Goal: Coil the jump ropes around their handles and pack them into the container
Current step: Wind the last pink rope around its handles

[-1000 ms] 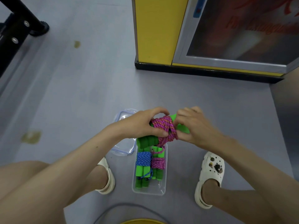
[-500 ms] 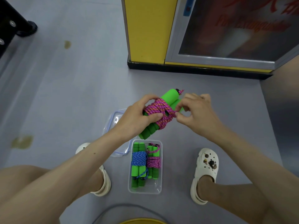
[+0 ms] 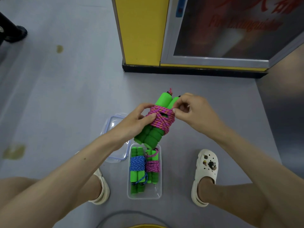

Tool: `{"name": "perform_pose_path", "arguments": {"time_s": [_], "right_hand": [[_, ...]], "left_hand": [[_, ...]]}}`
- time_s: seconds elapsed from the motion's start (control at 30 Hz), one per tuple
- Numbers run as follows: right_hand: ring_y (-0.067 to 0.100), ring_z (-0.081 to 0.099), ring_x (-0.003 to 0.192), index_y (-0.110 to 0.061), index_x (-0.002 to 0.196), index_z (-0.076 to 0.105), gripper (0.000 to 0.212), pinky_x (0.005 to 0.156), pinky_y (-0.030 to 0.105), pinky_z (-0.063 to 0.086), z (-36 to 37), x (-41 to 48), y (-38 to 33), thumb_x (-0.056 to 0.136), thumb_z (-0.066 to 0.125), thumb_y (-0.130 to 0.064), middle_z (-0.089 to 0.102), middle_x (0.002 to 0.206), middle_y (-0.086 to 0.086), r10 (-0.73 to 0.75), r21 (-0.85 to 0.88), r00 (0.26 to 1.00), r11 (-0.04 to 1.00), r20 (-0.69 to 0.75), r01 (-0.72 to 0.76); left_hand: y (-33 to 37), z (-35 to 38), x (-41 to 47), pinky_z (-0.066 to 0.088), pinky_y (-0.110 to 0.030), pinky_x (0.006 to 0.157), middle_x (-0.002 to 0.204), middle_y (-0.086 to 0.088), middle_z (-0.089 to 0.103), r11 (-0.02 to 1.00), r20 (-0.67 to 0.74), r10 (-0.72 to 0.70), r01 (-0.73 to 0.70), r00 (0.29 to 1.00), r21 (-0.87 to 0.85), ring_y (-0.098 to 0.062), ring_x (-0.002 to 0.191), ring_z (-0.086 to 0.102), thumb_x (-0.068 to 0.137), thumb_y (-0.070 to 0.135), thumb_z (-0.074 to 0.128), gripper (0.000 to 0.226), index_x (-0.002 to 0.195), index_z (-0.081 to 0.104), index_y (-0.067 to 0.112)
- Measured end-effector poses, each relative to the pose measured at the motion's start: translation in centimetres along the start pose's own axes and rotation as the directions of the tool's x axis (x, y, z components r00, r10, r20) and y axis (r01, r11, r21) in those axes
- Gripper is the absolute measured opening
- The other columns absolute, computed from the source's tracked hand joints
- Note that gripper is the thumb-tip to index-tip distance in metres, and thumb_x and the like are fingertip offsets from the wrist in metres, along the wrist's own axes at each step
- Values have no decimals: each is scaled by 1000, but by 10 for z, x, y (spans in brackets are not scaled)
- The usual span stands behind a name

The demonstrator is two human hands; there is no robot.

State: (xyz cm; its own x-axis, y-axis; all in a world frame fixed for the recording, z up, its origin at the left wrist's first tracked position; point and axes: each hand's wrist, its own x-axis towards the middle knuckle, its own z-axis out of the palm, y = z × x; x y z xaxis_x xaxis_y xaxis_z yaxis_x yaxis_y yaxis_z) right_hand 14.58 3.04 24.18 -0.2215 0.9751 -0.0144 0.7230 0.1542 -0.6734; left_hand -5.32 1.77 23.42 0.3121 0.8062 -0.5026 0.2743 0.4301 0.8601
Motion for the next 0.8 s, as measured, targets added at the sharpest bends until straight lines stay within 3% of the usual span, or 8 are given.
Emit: {"name": "perform_pose_path", "arguments": {"time_s": [0.07,0.17,0.3,0.43,0.5,0.6,0.67,0.8], "right_hand": [[9,46,64,-9,80,66,1,59,22,37,-2,3,-6,81,65,-9,54,74,-1,-14,-56,1000,998,16,15],[13,49,67,-11,82,65,1,62,26,39,-3,6,-13,83,64,-11,51,76,-4,-16,-81,1000,997,24,18],[17,52,84,-11,91,64,10,69,36,43,3,2,-19,86,59,-19,48,87,-4,-77,-265,985,957,152,116],[16,45,85,-10,93,63,13,69,35,39,7,-1,-24,88,57,-20,43,87,-5,-96,-298,979,943,179,146],[10,36,82,-10,94,63,14,67,30,33,9,-2,-24,89,57,-21,39,86,-7,-100,-300,978,942,186,153],[8,35,83,-9,94,61,13,68,33,38,8,-4,-23,89,56,-20,40,87,-6,-114,-290,977,943,182,164],[8,35,83,-9,95,61,12,67,33,37,9,-4,-20,89,57,-19,41,87,-5,-117,-279,978,947,171,162],[9,41,78,-10,92,63,8,66,28,35,18,-1,-13,87,60,-15,43,86,-5,-74,-170,994,982,78,86]], "left_hand": [[0,3,3,50,-12,72,126,-6,46,985,-81,99,-86,992,149,-14,102,58,95,30,54,31,124,45,36],[2,7,3,39,-10,92,124,3,26,834,-150,397,-288,906,470,-8,118,37,88,27,65,32,118,52,29],[4,9,8,35,-28,102,124,-3,32,708,-55,374,-247,926,661,-16,122,35,86,35,66,26,103,64,16],[12,10,12,33,-27,104,111,-3,27,812,-32,193,-141,981,566,-17,114,34,86,30,68,18,90,63,13],[14,10,12,33,-27,106,114,-2,27,856,-42,124,-85,991,510,-17,117,33,86,29,69,16,85,63,14],[13,12,9,31,-33,110,120,-1,25,894,-32,78,-56,996,445,-18,125,28,85,24,70,10,80,64,18],[11,12,8,31,-36,112,121,0,24,914,-35,95,-73,995,399,-19,127,26,85,21,71,12,76,63,19],[6,15,8,16,-15,101,119,0,19,793,-86,301,-200,950,575,-19,125,21,87,20,67,11,90,68,9]]}}
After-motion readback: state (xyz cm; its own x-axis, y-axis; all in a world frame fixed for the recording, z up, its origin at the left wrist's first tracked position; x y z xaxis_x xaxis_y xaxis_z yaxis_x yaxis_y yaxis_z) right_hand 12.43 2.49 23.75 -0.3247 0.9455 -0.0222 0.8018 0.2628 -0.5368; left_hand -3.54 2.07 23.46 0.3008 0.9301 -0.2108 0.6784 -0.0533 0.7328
